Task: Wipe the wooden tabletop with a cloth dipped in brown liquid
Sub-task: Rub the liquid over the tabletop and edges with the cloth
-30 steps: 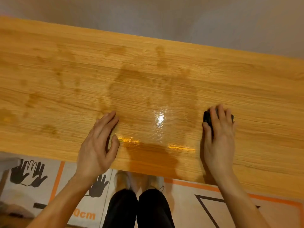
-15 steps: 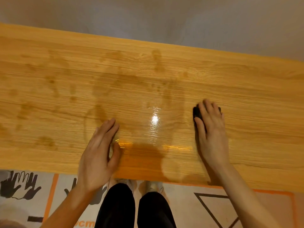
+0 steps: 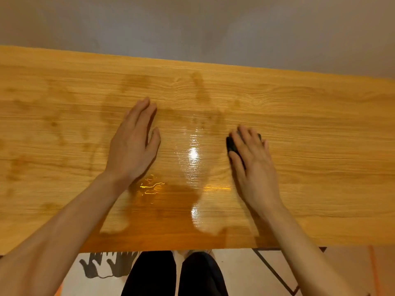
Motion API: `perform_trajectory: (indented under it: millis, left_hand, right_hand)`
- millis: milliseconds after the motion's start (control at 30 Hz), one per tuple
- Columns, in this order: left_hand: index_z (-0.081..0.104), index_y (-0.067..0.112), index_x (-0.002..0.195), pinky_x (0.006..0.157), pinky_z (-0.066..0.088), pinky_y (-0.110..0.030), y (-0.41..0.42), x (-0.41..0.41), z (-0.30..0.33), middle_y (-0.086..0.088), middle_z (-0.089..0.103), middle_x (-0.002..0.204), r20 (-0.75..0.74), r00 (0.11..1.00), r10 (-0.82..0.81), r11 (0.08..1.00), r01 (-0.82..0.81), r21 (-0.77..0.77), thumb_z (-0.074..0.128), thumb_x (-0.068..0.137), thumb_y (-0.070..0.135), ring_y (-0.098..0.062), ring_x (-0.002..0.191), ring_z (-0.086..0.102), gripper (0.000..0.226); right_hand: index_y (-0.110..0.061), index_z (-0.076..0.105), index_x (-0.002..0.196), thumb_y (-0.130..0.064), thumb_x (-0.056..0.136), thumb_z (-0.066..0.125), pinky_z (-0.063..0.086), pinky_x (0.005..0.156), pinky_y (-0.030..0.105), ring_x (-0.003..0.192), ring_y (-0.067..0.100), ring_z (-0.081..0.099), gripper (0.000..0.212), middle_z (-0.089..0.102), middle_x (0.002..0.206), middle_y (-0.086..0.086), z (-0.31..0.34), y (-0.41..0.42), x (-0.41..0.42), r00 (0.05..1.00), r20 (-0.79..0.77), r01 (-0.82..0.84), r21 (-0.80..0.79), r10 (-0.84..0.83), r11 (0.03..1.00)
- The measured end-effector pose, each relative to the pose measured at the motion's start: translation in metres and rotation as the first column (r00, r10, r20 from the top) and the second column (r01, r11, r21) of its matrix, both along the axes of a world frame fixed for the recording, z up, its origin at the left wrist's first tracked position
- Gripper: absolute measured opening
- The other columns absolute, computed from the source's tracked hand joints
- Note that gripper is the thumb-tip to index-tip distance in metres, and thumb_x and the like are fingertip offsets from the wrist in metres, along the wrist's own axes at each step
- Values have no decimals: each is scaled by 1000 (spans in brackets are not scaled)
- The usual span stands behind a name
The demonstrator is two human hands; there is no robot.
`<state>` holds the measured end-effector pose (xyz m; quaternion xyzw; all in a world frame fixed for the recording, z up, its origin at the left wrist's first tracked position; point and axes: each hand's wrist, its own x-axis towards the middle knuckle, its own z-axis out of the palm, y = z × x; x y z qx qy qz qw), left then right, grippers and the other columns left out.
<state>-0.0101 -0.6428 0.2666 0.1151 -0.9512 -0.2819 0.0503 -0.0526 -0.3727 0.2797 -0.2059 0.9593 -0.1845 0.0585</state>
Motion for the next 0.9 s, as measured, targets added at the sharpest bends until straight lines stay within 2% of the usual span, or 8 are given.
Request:
perform_trajectory:
  millis: [100, 167, 333, 467, 533, 633, 733, 900]
  left_hand:
    - [40, 4, 152, 126, 19, -40, -7, -12, -10, -12, 31, 163, -14, 999, -44, 995, 42, -85, 46, 105, 20, -28, 152, 27, 50]
    - [37, 4, 153, 127, 15, -38, -9, -11, -15, -12, 28, 164, -23, 998, -56, 992, 53, -119, 43, 105, 22, -27, 154, 23, 52]
    - [36, 7, 154, 128, 10, -32, -6, -11, -15, -8, 27, 165, -34, 999, -39, 992, 35, -119, 39, 103, 26, -21, 155, 19, 55]
    - [40, 5, 152, 127, 16, -37, -4, -11, -16, -9, 30, 164, -63, 997, -37, 991, 29, -128, 44, 102, 21, -21, 154, 22, 53]
    - [41, 3, 151, 127, 20, -41, -6, -10, -18, -12, 32, 163, -87, 995, -52, 989, 39, -143, 45, 102, 19, -24, 153, 25, 52]
    - [40, 3, 152, 125, 24, -45, -5, -9, -18, -12, 32, 163, -88, 995, -53, 991, 41, -128, 45, 101, 19, -25, 153, 27, 53]
    - [40, 4, 152, 126, 21, -42, -6, -10, -18, -11, 32, 163, -84, 996, -41, 994, 32, -102, 43, 101, 21, -25, 153, 27, 54]
    - [39, 5, 153, 127, 17, -41, -6, -12, -18, -11, 31, 164, -61, 997, -44, 995, 38, -92, 42, 100, 20, -23, 154, 24, 55]
  right_hand:
    - [-18, 33, 150, -31, 106, 31, 7, 123, 44, 150, 17, 9, 47, 22, 160, 1, 1, 21, -15, 952, 24, 306, -61, -305, 950]
    - [-14, 37, 148, -31, 105, 28, 9, 122, 44, 149, 23, 16, 48, 27, 158, 6, -2, -7, -13, 914, -19, 402, -76, -404, 913]
    - [-17, 43, 145, -30, 104, 26, 12, 121, 46, 147, 27, 23, 46, 33, 156, 6, -18, -127, 5, 983, -86, 162, 18, -160, 987]
    - [-17, 45, 144, -29, 104, 33, 16, 122, 42, 147, 19, 25, 43, 37, 154, 1, -10, -116, -5, 996, -66, -69, -27, 67, 997]
    - [-19, 41, 147, -29, 105, 35, 11, 123, 40, 148, 16, 20, 43, 33, 156, -1, -5, -68, -15, 999, -48, -19, -25, 18, 999]
    - [-17, 38, 148, -31, 104, 30, 10, 122, 45, 148, 17, 18, 46, 30, 157, 1, 2, -4, -33, 943, -5, 331, -57, -332, 942]
    - [-9, 42, 145, -25, 104, 31, 16, 119, 51, 146, 28, 24, 46, 34, 155, 10, -3, -29, -40, 844, -11, 530, -124, -536, 839]
    - [-13, 46, 143, -23, 104, 40, 13, 121, 46, 147, 24, 23, 41, 38, 153, 5, -18, -155, -23, 971, -65, 222, -127, -232, 967]
